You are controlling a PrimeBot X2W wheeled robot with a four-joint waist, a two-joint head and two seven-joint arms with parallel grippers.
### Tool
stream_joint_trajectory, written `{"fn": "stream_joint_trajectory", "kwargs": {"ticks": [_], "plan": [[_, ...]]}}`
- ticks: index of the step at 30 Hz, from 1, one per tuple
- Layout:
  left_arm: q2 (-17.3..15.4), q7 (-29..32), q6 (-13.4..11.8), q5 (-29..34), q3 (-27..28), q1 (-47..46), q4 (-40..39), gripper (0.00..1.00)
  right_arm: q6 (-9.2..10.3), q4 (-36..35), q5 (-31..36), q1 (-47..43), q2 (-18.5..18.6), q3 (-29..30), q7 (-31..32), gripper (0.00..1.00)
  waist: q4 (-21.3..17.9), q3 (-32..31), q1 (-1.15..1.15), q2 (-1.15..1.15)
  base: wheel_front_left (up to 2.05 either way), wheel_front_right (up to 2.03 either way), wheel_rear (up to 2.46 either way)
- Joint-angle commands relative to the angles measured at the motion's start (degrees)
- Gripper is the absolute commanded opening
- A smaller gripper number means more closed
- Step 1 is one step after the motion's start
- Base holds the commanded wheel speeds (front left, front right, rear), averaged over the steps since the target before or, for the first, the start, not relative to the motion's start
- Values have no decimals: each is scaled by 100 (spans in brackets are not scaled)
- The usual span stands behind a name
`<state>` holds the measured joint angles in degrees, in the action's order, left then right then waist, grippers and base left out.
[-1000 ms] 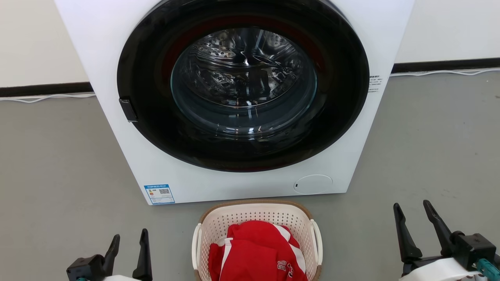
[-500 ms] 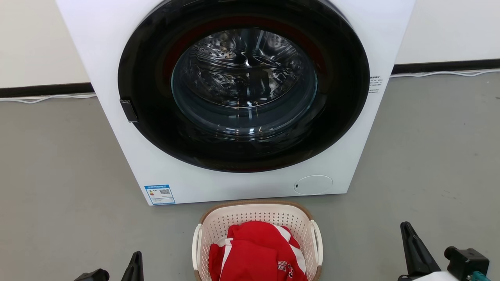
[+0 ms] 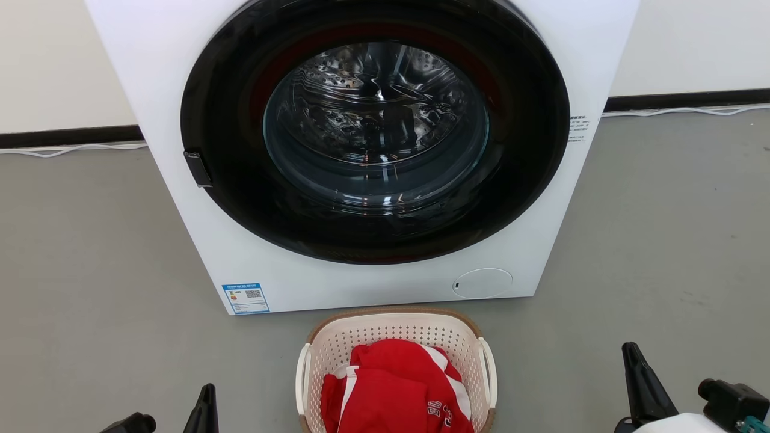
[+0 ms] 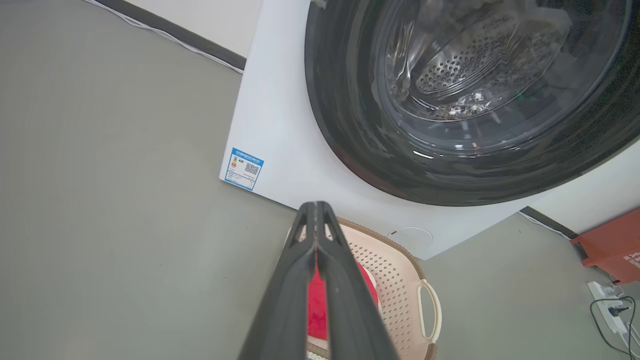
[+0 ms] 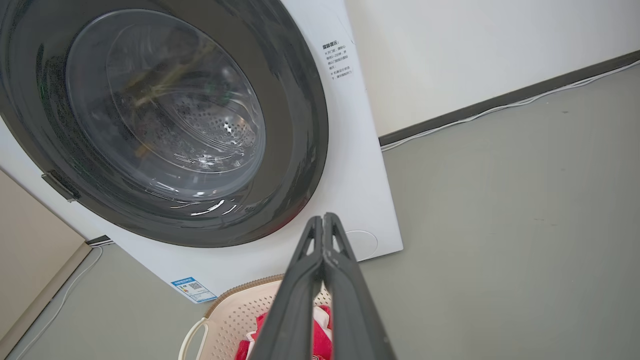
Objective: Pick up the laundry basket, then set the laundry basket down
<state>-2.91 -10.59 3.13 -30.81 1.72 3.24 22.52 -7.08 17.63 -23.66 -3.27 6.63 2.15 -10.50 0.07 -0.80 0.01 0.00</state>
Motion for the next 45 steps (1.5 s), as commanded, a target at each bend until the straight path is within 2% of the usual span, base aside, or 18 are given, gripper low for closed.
{"fn": "stream_joint_trajectory", "kwargs": {"ticks": [1,45], "plan": [[-35,42,78,-176,73,-247,-174,0,-8,-157,-196,273,42,43,42,0,0,2,-1,0,0,0,0],[-19,754,231,-2720,248,-544,-461,0,-22,-244,-3037,560,-136,213,751,0,-3,43,-1,0,0,0,0]]}}
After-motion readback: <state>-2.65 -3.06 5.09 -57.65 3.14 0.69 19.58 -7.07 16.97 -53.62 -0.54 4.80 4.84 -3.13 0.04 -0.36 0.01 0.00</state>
